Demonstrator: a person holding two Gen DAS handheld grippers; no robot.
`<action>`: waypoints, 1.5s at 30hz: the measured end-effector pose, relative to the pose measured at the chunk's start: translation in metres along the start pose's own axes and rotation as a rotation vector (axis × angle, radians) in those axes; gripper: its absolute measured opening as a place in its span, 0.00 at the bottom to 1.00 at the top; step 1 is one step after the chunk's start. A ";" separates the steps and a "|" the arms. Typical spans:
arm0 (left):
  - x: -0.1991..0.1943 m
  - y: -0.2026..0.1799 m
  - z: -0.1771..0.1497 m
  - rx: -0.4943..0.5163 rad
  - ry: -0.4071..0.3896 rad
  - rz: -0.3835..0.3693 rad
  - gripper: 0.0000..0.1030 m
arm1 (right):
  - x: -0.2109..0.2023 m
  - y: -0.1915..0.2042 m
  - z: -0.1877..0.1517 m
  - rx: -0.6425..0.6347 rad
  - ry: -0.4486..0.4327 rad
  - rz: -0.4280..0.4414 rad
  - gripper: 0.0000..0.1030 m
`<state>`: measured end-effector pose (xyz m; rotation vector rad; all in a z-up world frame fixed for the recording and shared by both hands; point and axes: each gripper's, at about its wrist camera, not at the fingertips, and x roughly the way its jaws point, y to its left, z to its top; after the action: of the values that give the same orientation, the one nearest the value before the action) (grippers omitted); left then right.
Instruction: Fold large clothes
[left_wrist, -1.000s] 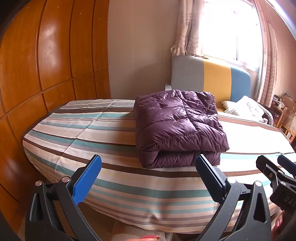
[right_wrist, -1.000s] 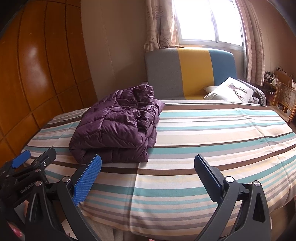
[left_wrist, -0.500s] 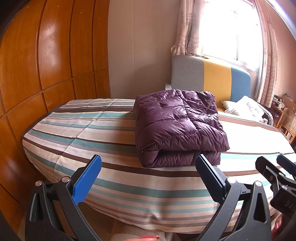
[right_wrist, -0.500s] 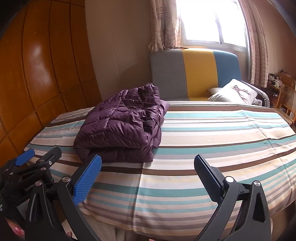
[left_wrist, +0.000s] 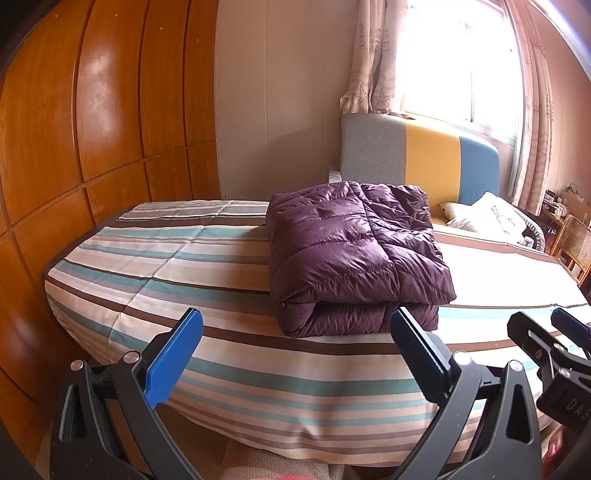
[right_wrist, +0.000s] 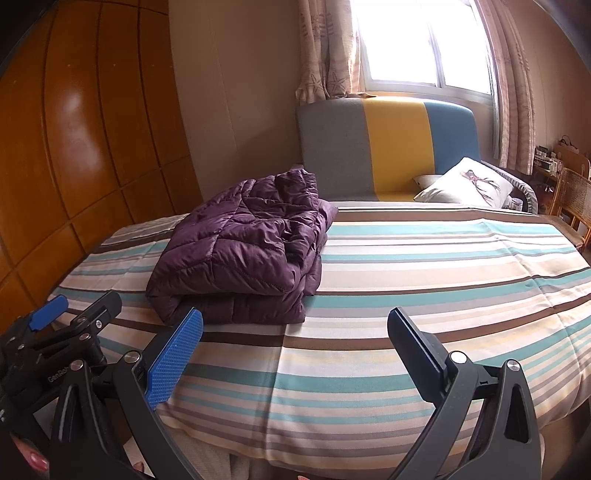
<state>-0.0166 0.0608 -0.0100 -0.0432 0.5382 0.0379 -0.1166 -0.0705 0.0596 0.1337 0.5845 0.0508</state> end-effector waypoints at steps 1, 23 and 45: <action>0.000 0.000 0.000 0.000 0.000 -0.002 0.98 | 0.000 0.000 0.000 0.001 0.001 0.000 0.97; 0.002 0.001 0.001 0.001 0.012 -0.021 0.98 | 0.000 -0.001 0.000 -0.002 0.011 0.000 0.97; 0.013 0.009 0.000 -0.028 0.049 -0.022 0.98 | 0.006 -0.006 -0.002 0.003 0.039 0.002 0.97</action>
<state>-0.0059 0.0697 -0.0169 -0.0770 0.5865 0.0233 -0.1129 -0.0758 0.0538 0.1367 0.6235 0.0547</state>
